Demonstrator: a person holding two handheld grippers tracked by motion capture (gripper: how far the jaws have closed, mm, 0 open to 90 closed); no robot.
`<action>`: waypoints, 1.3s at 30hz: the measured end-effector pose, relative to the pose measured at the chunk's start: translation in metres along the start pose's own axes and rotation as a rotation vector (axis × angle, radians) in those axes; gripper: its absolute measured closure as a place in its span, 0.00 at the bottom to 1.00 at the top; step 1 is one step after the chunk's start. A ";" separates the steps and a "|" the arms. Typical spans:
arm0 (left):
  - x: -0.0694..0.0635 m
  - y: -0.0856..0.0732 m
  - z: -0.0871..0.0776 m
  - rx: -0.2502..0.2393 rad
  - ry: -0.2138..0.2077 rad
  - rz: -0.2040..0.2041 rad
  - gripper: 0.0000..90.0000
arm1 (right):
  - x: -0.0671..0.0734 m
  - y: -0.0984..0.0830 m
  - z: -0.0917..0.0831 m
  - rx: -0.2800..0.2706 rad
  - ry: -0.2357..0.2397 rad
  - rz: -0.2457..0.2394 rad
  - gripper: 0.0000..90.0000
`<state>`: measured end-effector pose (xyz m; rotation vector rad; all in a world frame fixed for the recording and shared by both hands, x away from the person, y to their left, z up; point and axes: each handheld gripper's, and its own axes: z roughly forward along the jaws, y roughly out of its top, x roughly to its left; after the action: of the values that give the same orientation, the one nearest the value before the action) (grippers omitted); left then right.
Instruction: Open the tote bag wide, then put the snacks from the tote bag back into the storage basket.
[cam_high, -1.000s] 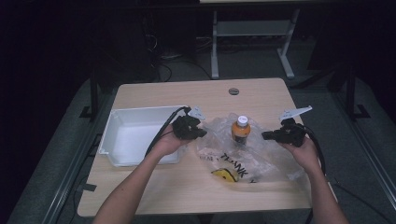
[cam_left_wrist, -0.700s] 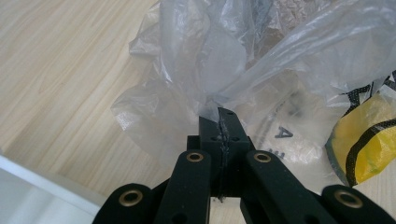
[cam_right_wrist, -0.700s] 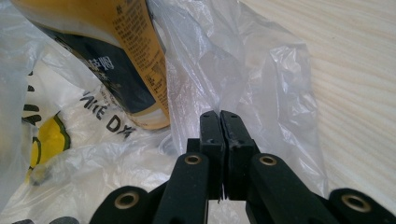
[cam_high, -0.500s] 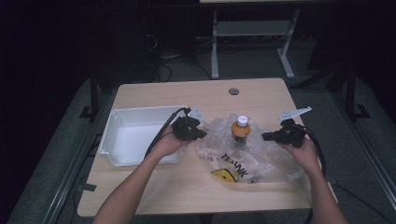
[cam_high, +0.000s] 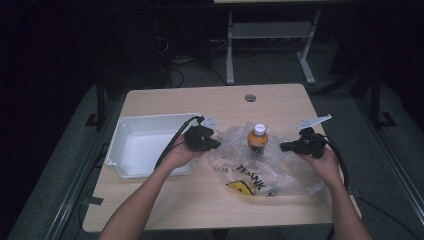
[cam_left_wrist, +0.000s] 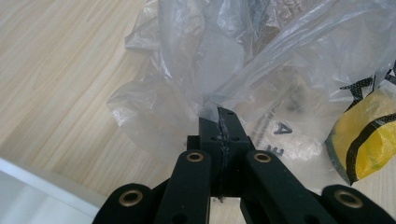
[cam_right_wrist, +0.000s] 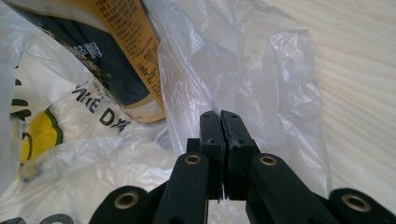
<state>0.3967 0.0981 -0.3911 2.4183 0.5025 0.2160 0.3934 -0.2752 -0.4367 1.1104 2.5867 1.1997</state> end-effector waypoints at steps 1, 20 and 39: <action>-0.001 0.000 0.000 -0.001 -0.001 -0.005 1.00 | 0.000 0.000 -0.001 -0.003 0.000 -0.001 0.97; -0.009 -0.001 0.008 0.011 -0.009 0.004 1.00 | -0.006 -0.012 0.007 0.041 -0.010 0.028 0.97; -0.032 -0.010 0.017 0.010 -0.031 0.007 1.00 | -0.011 -0.032 0.006 0.047 -0.034 0.076 0.97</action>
<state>0.3691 0.0828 -0.4111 2.4294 0.4830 0.1794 0.3854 -0.2920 -0.4651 1.2372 2.5818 1.1293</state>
